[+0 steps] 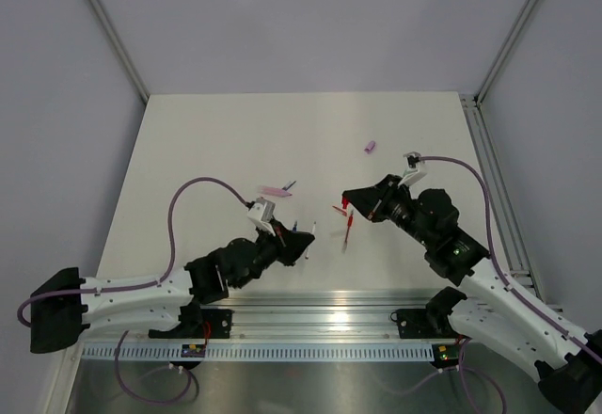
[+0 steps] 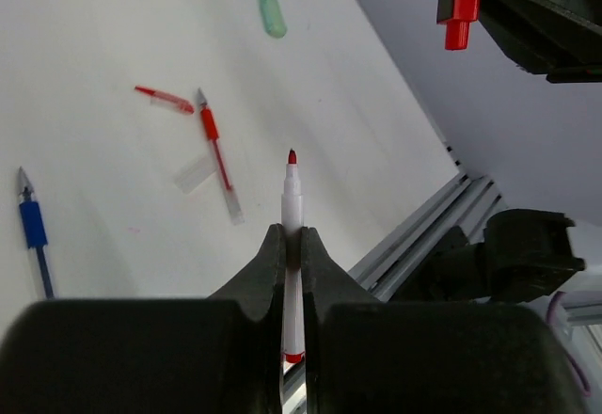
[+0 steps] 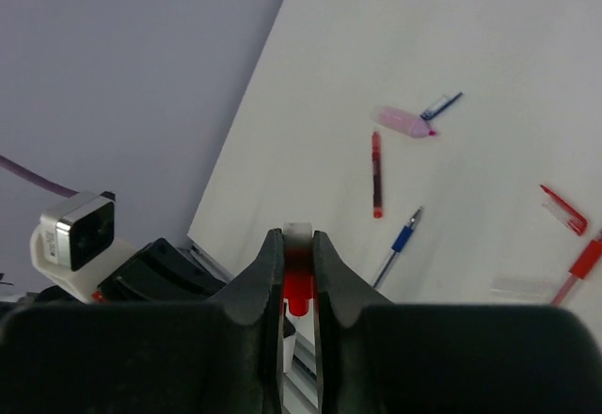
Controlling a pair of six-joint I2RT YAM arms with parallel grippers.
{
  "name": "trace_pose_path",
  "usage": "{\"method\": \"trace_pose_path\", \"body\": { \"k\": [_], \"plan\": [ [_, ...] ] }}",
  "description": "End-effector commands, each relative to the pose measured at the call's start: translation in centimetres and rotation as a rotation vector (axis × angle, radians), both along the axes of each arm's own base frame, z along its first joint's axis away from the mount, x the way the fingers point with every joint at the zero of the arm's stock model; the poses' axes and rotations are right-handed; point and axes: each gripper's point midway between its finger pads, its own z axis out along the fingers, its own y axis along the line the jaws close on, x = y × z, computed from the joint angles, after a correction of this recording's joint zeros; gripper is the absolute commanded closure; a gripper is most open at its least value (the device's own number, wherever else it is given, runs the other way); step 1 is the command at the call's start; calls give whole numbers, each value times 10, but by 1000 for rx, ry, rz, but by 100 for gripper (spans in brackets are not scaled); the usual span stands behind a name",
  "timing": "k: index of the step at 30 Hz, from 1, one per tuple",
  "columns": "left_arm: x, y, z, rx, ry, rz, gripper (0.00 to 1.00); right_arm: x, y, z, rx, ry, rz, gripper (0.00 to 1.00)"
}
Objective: Insert the pens into the pen caps
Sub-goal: Insert the pen into the pen cap.
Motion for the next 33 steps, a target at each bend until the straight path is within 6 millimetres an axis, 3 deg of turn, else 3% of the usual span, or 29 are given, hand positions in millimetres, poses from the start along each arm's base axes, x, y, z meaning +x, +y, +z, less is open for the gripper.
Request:
{"method": "trace_pose_path", "body": {
  "k": [1, 7, 11, 22, 27, 33],
  "plan": [
    [3, -2, 70, -236, -143, -49, 100, 7, 0, 72, 119, -165, -52, 100],
    [4, 9, 107, -323, -228, -107, 100, 10, 23, 83, 155, -165, -41, 100],
    [6, 16, 115, -330, -271, -116, 100, 9, 41, 92, 160, -176, -29, 100],
    [5, 28, 109, -330, -324, -117, 100, 8, 63, 108, 162, -200, -34, 100],
    [6, 28, 102, -331, -318, -111, 100, 11, 80, 99, 128, -190, -21, 100],
    [9, 30, 100, -326, -310, -93, 100, 10, 81, 93, 109, -190, -25, 100]
  ]
}}
